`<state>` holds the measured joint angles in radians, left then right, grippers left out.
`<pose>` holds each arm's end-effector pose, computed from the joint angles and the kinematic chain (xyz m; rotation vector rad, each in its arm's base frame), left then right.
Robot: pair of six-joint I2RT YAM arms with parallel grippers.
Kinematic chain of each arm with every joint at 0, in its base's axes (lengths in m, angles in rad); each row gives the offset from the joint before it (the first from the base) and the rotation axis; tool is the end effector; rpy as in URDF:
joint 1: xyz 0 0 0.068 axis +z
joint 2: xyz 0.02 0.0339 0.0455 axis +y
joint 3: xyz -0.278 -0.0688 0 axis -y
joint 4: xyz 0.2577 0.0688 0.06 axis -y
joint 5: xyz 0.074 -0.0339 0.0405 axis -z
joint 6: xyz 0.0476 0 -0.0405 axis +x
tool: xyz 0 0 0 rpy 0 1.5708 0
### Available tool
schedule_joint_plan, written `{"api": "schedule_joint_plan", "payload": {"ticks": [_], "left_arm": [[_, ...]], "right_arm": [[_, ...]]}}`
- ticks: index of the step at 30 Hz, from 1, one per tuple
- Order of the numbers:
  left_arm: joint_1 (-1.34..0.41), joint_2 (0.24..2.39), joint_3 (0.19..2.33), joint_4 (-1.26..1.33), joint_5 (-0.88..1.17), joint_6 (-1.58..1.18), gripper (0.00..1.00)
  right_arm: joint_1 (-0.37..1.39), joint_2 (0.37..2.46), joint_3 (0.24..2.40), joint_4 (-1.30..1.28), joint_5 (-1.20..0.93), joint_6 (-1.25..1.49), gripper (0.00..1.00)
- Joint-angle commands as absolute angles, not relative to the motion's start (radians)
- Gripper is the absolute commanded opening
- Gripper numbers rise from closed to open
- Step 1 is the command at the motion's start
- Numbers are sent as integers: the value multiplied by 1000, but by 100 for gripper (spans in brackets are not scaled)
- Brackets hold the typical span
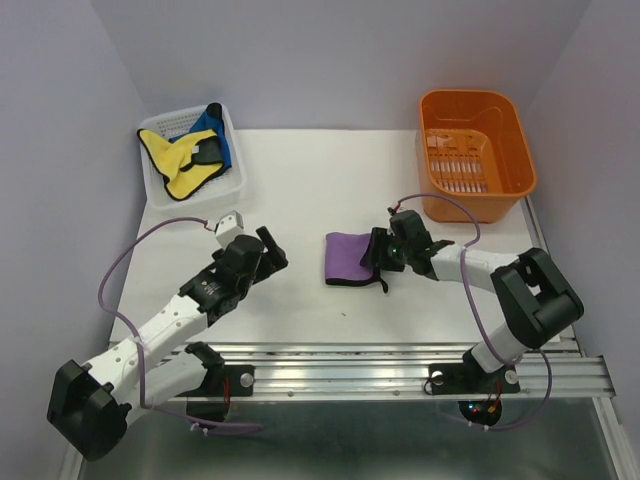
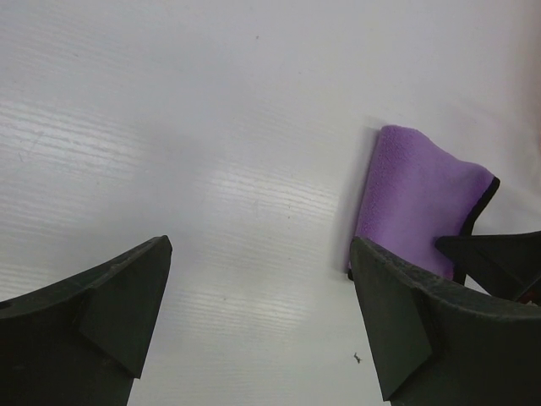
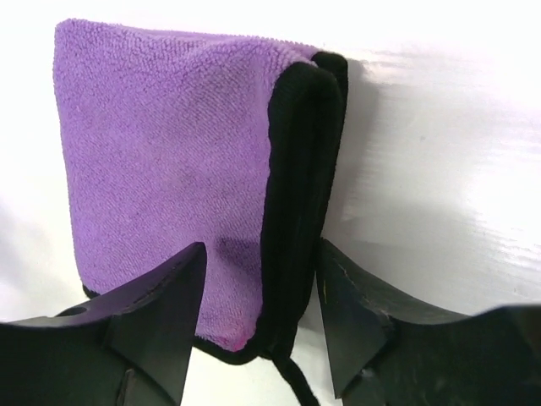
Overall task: Fold and stack the towels
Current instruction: Neatly place the folded towel into the bin
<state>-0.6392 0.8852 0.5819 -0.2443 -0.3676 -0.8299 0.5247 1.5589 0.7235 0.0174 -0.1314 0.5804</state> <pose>0.1779 -0.1109 0.2473 -0.4194 2.0759 -0.5021 0.2712 0.1642 0.1522 0.0046 2.4888 0.6555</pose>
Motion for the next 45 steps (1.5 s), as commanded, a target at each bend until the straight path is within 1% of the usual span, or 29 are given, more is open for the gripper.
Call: {"api": "schedule_joint_plan", "payload": {"ticks": [1,2,3,4,5,7,8,13,16,17,18,21,26,37,41,45], "left_arm": [[-635,888,572,-221,-371,-825,99],[-634,887,574,-219,-370,-825,99],[-635,891,572,-218,-368,-825,99],[-634,890,571,-218,-368,-825,99],[-634,888,571,-219,-368,-827,99],[-634,887,571,-218,-374,-830,99],[-634,887,569,-219,-377,-830,99],[-632,897,572,-225,-391,-834,99],[-630,900,574,-227,-394,-833,99],[-630,900,574,-229,-397,-833,99],[-629,902,575,-230,-397,-833,99],[-629,900,580,-233,-400,-827,99],[-627,902,580,-236,-411,-827,99],[-617,930,607,-253,-437,-816,99],[-606,954,630,-249,-440,-805,99],[-595,997,649,-241,-439,-796,99]], "right_arm": [[540,1600,739,44,-77,618,53],[537,1603,732,49,-72,623,50],[538,1612,729,52,-61,630,44],[540,1612,726,54,-61,634,44],[541,1620,724,52,-49,637,38],[540,1631,724,54,-41,638,33],[540,1640,724,57,-38,640,29],[557,1683,752,51,-19,634,22],[574,1706,768,40,-6,634,14],[578,1707,776,38,23,630,4],[586,1709,784,32,29,620,1],[616,1689,819,17,112,577,1],[675,1603,919,-41,277,382,1],[676,1505,1063,-158,448,125,1],[673,1519,1191,-251,552,42,1],[655,1545,1313,-334,577,-37,1]]}}
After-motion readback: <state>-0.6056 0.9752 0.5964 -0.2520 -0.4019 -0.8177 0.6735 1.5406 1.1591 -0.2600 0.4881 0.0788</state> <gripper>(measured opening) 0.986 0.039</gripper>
